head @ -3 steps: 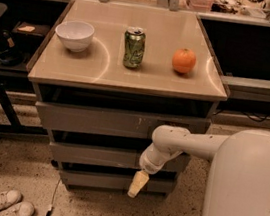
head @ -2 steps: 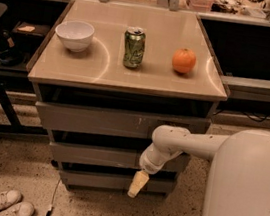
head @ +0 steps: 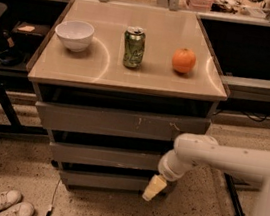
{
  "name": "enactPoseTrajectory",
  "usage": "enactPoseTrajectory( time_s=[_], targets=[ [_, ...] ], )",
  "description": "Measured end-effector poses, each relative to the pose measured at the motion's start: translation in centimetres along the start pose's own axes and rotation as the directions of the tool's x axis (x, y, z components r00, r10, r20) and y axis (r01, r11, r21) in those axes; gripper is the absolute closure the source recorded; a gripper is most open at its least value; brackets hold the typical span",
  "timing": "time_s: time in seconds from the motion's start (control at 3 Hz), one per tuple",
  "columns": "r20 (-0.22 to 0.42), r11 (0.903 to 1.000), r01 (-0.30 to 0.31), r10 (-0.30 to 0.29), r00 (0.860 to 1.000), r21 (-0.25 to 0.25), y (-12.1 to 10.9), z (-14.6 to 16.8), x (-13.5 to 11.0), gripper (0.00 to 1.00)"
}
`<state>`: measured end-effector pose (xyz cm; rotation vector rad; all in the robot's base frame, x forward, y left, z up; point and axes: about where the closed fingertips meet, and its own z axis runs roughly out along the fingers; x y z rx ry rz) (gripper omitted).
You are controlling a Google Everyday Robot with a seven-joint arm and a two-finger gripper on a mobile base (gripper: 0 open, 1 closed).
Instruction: Close middle drawer
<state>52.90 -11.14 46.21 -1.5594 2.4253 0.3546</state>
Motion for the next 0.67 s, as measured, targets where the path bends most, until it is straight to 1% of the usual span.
enactPoseTrajectory(
  time_s=[0.33,0.67],
  targets=[
    [0.036,0.9603,-0.197,0.194,0.980,0.197,0.3,-7.6,7.1,0.00],
    [0.034,0.9397,-0.259,0.258,0.966,0.223,2.6,-9.8,8.4,0.00]
  ],
)
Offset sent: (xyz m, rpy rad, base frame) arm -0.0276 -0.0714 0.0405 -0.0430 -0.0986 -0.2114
